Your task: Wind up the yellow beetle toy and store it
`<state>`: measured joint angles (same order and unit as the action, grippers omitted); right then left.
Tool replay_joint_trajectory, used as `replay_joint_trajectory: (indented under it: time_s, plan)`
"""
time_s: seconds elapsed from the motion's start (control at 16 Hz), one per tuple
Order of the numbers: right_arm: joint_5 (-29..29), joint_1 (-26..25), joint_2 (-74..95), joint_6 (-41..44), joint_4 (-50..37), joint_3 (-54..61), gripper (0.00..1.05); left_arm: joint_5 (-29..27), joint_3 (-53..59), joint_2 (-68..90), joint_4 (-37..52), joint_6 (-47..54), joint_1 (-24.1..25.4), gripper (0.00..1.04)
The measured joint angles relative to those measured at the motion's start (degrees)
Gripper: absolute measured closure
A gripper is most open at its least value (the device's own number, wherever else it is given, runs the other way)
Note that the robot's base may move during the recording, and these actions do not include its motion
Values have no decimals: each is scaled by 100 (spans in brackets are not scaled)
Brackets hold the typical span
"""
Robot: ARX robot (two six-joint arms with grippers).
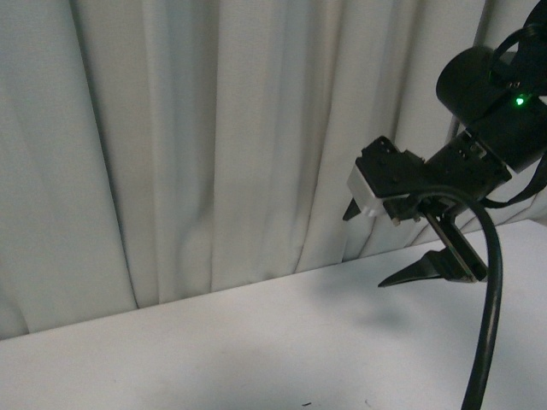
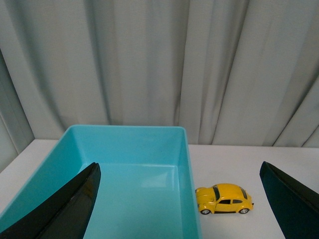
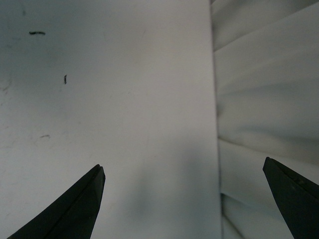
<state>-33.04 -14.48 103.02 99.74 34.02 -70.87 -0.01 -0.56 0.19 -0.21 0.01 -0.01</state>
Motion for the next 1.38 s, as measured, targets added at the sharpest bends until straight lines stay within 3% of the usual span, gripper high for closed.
replay_joint_trajectory:
  time_s: [0.19, 0.25, 0.31, 0.44, 0.5, 0.56, 0.69, 0.75, 1.38]
  plan:
    - [-555, 26, -688, 2, -9, -2, 7, -2, 0, 0, 0, 0, 0, 7]
    - [-339, 125, -986, -468, -1150, 306, 10, -2, 0, 0, 0, 0, 0, 7]
    - [879, 299, -1585, -1755, -3169, 1224, 21, 4, 0, 0, 2, 2, 0, 7]
    - [2201, 715, -2973, -4972, -5554, 3036, 42, -4, 0, 0, 0, 0, 0, 7]
    - [2643, 883, -3834, -6561, -5910, 3563, 55, -4, 0, 0, 2, 0, 0, 7]
    - [2938, 1078, -4715, -7860, -5681, 3967, 67, -2, 0, 0, 0, 0, 0, 7]
    - [3217, 1462, -5615, -9272, -5945, 4695, 90, 0, 0, 0, 2, 0, 0, 7]
    - [3270, 1447, -5733, -9567, -6006, 5005, 103, -4, 0, 0, 2, 0, 0, 7]
    - [3300, 1447, -7346, -9873, -5799, 6529, 103, -2, 0, 0, 2, 0, 0, 7]
